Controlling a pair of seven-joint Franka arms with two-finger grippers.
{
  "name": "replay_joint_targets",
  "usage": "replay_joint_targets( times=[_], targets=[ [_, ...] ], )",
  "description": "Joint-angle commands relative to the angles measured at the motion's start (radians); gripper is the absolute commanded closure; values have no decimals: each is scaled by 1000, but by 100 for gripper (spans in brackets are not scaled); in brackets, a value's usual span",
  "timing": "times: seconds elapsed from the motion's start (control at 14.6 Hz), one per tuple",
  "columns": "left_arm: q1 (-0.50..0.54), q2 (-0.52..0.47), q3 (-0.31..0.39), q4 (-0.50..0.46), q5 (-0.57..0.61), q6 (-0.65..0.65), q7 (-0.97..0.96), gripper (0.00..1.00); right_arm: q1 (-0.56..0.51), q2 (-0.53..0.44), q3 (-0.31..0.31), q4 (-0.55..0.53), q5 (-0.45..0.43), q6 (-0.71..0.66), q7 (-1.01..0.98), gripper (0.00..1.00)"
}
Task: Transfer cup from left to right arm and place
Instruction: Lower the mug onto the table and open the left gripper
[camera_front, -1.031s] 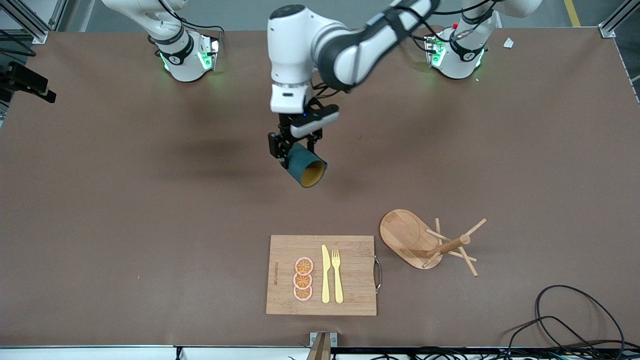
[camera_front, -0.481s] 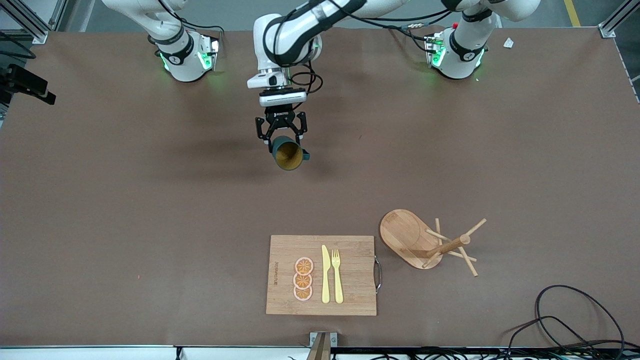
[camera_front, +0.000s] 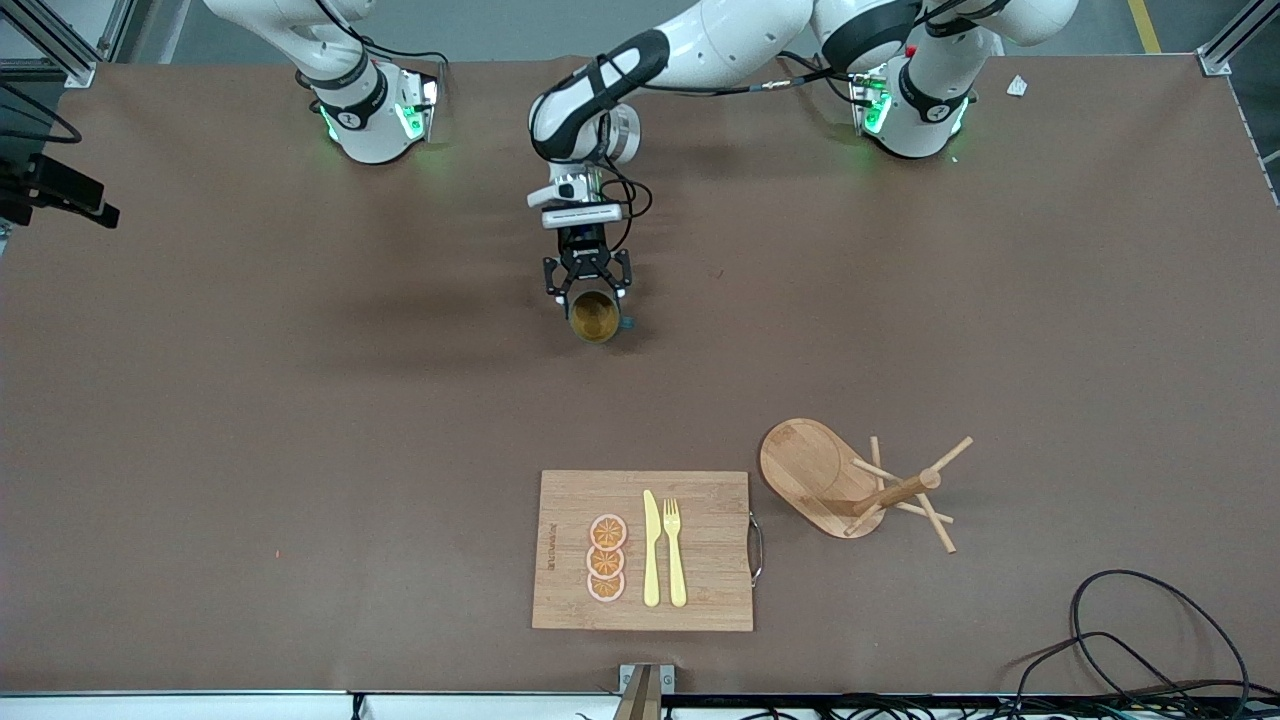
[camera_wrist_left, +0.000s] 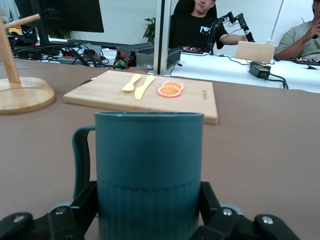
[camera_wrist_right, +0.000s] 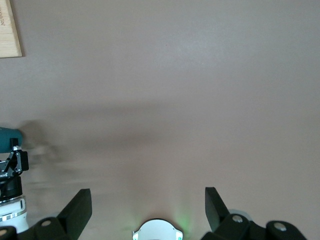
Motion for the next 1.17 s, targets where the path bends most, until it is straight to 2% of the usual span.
replay_joint_targets(
  times=[0.0, 0.21, 0.34, 0.41, 0.48, 0.62, 0.89, 1.1],
  targets=[
    [-33, 33, 15, 29, 20, -35, -41, 62, -11, 28, 3, 13, -9, 25, -9, 0],
    [-37, 32, 14, 29, -9, -36, -67, 59, -21, 71, 3, 13, -11, 65, -9, 0],
    [-47, 29, 12, 33, -49, -36, -70, 51, -24, 119, 3, 13, -14, 82, -9, 0],
    [-48, 23, 8, 36, -80, -36, -64, 32, -24, 136, 3, 13, -14, 83, -10, 0],
    [-50, 17, 8, 38, -106, -36, -57, 0, -22, 155, 3, 13, -17, 86, -10, 0],
    [-48, -5, 2, 44, -181, -36, -26, 0, -8, 160, 7, 13, -46, 88, 6, 0],
    [-45, -75, -3, 121, -403, -35, 52, 0, -2, 176, 10, -2, -47, 106, 55, 0],
    [-15, -163, -35, 158, -593, -30, 161, 0, 30, 188, 10, -16, -40, 108, 198, 0]
  ],
)
